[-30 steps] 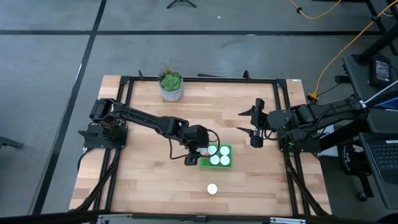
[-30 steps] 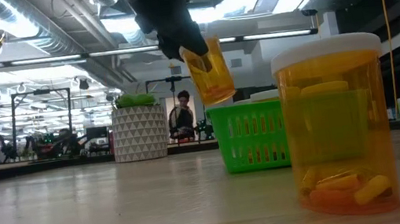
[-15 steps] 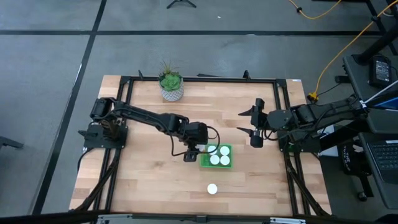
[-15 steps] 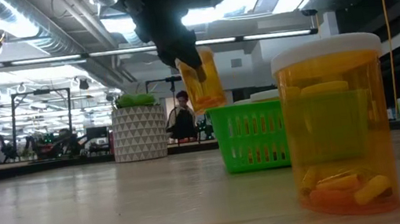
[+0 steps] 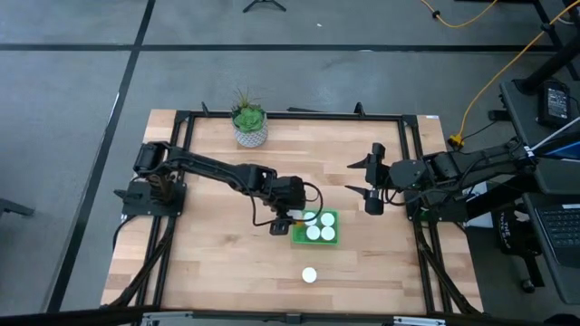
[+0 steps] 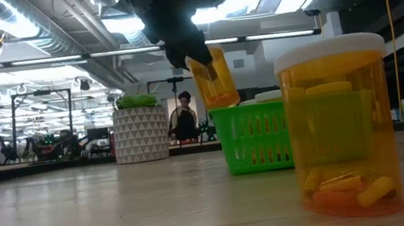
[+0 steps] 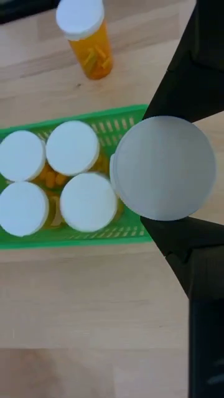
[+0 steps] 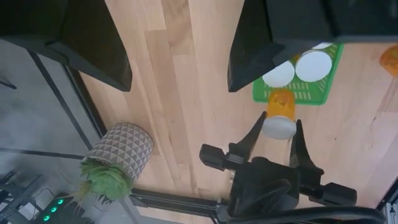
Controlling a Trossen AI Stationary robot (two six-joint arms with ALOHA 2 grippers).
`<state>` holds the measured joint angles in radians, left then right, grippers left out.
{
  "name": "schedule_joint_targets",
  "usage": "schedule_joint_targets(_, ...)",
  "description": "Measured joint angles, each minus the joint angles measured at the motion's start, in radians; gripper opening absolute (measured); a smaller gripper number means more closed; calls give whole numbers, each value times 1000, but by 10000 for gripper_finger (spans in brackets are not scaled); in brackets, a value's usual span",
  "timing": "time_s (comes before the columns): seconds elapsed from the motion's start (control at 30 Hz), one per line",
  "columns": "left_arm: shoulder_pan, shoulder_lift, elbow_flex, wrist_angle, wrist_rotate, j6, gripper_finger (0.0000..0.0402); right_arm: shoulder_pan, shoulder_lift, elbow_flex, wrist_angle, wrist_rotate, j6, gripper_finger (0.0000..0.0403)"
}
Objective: Pick and place pill bottles into a basket
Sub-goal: Put the orange pill bottle into the green bin
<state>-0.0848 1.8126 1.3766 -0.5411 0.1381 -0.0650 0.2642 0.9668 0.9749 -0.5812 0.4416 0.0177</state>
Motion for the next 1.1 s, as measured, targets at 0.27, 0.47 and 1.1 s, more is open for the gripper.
schedule_joint_targets(0.27, 17, 10, 0, 30, 12, 0, 212, 0, 0, 0, -1, 0, 0, 267)
schedule_joint_targets(0.47, 22, 10, 0, 18, 13, 0, 212, 0, 0, 0, -11, 0, -1, 267)
schedule_joint_targets(1.1, 42, 10, 0, 22, 15, 41, 212, 0, 0, 0, -11, 0, 1, 267)
